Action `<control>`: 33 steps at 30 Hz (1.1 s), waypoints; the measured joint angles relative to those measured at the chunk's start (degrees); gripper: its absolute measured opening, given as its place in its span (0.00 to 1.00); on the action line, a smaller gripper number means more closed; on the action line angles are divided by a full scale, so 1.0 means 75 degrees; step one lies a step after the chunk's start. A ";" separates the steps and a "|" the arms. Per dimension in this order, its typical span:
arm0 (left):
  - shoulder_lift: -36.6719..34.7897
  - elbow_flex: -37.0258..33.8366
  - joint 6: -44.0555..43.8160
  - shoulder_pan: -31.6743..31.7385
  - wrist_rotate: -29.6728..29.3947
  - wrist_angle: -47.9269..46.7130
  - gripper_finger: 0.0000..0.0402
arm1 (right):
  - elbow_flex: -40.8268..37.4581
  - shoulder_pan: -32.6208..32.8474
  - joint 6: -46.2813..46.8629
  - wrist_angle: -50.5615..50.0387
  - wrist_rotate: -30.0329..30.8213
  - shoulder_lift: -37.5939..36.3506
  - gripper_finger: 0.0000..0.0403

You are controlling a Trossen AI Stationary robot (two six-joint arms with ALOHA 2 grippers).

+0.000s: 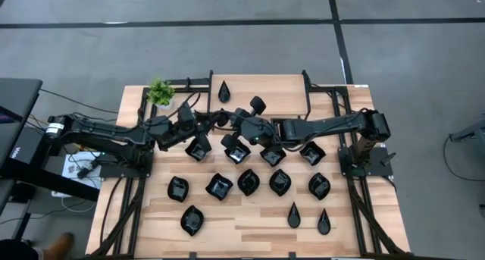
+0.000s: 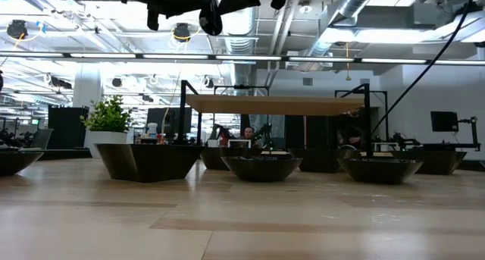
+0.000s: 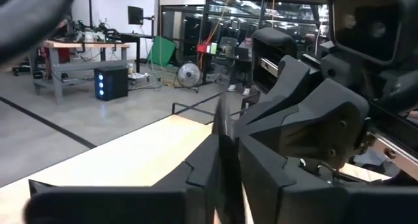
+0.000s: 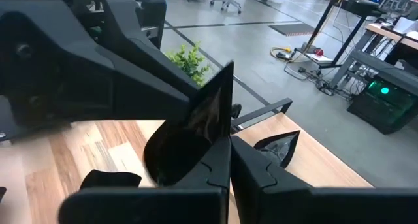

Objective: Pick & Place Mini shaped plates
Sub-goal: Stack the black drop shaped plate on top of the black drop shaped plates on the shelf

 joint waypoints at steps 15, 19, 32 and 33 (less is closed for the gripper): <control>-0.0009 0.0000 -0.0204 0.0006 -0.0068 0.0035 0.01 | 0.0000 0.0105 -0.0015 0.0061 0.0002 0.0000 0.00; -0.0009 0.0000 -0.0246 0.0003 -0.0061 0.0035 0.01 | 0.0000 0.0105 -0.0015 0.0048 0.0000 -0.0004 0.00; 0.0003 0.0000 -0.0227 -0.0009 0.0079 0.0032 0.01 | 0.0012 0.0032 0.0064 -0.0218 -0.0050 -0.0250 0.27; 0.0003 0.0000 -0.0223 -0.0009 0.0079 0.0029 0.01 | 0.0009 0.0029 0.0061 -0.0373 -0.0044 -0.0320 0.29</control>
